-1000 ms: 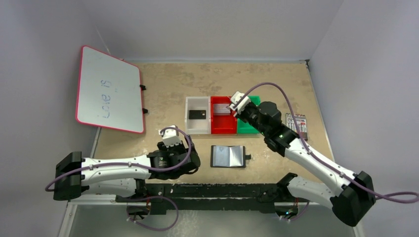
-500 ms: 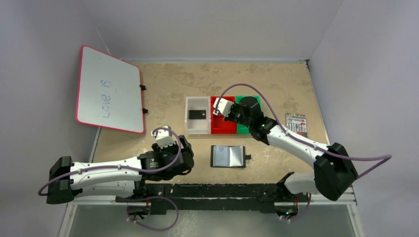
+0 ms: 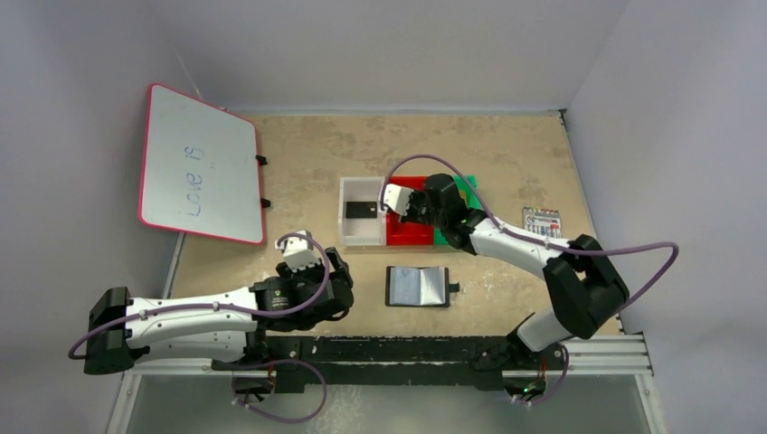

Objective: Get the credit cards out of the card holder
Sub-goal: Place the credit card in the storage box.

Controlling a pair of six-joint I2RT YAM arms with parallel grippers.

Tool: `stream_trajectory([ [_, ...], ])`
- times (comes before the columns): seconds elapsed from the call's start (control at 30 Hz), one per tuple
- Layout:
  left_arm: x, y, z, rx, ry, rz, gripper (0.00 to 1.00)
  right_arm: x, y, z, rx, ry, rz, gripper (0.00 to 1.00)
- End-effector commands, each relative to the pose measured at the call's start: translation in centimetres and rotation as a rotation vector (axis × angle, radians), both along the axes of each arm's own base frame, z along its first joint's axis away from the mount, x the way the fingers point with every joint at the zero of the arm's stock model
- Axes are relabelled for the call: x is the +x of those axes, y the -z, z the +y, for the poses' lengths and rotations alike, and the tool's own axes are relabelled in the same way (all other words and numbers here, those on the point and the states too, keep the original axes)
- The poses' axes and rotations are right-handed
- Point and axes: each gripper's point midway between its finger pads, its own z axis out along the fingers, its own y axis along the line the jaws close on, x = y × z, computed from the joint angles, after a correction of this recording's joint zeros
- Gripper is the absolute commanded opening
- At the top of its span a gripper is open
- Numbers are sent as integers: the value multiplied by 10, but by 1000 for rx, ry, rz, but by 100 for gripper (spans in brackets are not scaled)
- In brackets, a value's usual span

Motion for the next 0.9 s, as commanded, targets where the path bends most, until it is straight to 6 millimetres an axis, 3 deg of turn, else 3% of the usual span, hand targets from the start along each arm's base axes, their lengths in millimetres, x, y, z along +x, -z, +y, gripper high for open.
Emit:
stream_trajectory([
  [0.0,2,-3,5,-9,-21,-18,84,19,-24,11,20,-10,-97,0],
  [0.27,1,-4,3,-16,-18,-11,84,38,-8,11,-38,24,-125,0],
  [0.5,1,-5,5,-24,-21,-10,84,52,-7,10,-63,50,-184,0],
  [0.87,0,-8,6,-23,-22,-9,84,63,4,15,-85,30,-223,0],
])
